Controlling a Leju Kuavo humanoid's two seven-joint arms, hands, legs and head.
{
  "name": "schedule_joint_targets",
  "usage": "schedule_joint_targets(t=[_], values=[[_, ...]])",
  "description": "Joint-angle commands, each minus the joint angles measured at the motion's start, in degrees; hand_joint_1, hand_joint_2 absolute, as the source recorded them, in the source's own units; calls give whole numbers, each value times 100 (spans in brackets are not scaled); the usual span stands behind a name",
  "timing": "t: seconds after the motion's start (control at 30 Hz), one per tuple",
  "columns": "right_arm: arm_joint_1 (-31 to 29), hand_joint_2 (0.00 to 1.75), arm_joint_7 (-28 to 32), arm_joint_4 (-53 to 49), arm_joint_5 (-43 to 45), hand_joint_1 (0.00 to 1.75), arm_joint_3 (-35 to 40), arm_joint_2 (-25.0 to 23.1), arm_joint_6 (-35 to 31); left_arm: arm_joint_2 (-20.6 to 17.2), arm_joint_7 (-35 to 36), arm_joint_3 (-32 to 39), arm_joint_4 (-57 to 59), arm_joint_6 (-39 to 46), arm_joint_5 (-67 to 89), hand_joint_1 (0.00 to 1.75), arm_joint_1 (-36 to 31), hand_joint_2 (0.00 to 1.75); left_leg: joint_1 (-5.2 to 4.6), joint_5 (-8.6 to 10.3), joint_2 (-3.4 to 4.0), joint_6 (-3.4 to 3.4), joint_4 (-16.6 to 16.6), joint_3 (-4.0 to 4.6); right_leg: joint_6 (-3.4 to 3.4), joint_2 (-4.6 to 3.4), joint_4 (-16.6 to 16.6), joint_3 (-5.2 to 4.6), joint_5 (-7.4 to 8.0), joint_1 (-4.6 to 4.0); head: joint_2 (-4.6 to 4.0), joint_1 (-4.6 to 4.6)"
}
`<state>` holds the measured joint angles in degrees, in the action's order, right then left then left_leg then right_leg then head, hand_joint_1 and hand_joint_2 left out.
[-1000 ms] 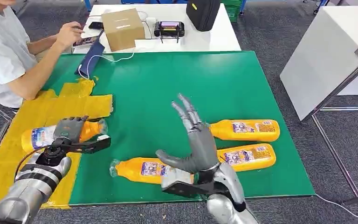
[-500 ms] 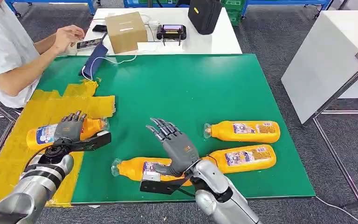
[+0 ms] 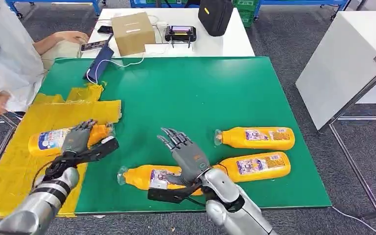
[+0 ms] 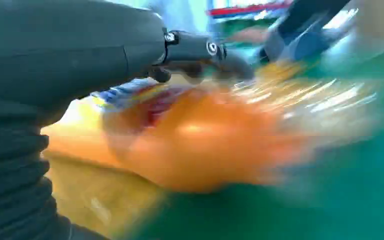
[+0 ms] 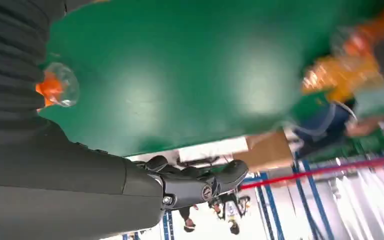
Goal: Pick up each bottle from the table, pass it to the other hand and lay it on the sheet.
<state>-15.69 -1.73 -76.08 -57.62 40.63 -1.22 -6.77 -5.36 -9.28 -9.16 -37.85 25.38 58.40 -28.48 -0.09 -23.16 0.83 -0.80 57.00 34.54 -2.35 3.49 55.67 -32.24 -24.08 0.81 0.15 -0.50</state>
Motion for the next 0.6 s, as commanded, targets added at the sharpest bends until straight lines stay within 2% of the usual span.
schedule_joint_targets(t=[0.03, 0.1, 0.13, 0.2, 0.33, 0.6], values=[[-285, 175, -77, 795, -141, 0, 442, 290, 23, 491, -621, 474, -2890, 32, -1157, 0, 1240, 175, 5, -9, 5, -2, 3, 19, 4, -34, -9, -8, 5, -3, 0, 0], [-293, 175, -78, 784, -143, 0, 446, 283, 30, 506, -797, 522, -2795, 147, -1312, 0, 1201, 175, 3, -15, 23, 3, 2, 23, 9, -55, -5, -14, 8, -3, 2, 4], [-313, 175, -148, 847, -222, 0, 475, 275, 67, 592, -1212, 597, -2928, 382, -1667, 0, 1249, 175, -5, -10, 26, 3, 0, 30, 8, -52, -2, -26, 11, 1, 0, 7], [-384, 175, -237, 1126, -339, 0, 524, 201, 90, 754, -1539, 677, -3714, 384, -2361, 0, 1516, 175, -5, -9, 20, 4, 3, 36, 9, -44, -2, -33, 9, -1, 0, 4], [-490, 175, -265, 1642, -416, 0, 621, 55, 88, 857, -1695, 668, -4763, 303, -2957, 0, 1849, 175, 8, -15, 34, 3, 7, 46, 8, -64, -2, -47, 9, -12, 0, 9], [-524, 175, -288, 2056, -290, 0, 603, -53, 88, 891, -1882, 392, -5247, 64, -3359, 0, 2053, 175, 8, -2, 21, 3, -1, 48, 8, -38, -6, -50, 12, -11, 0, 7]])
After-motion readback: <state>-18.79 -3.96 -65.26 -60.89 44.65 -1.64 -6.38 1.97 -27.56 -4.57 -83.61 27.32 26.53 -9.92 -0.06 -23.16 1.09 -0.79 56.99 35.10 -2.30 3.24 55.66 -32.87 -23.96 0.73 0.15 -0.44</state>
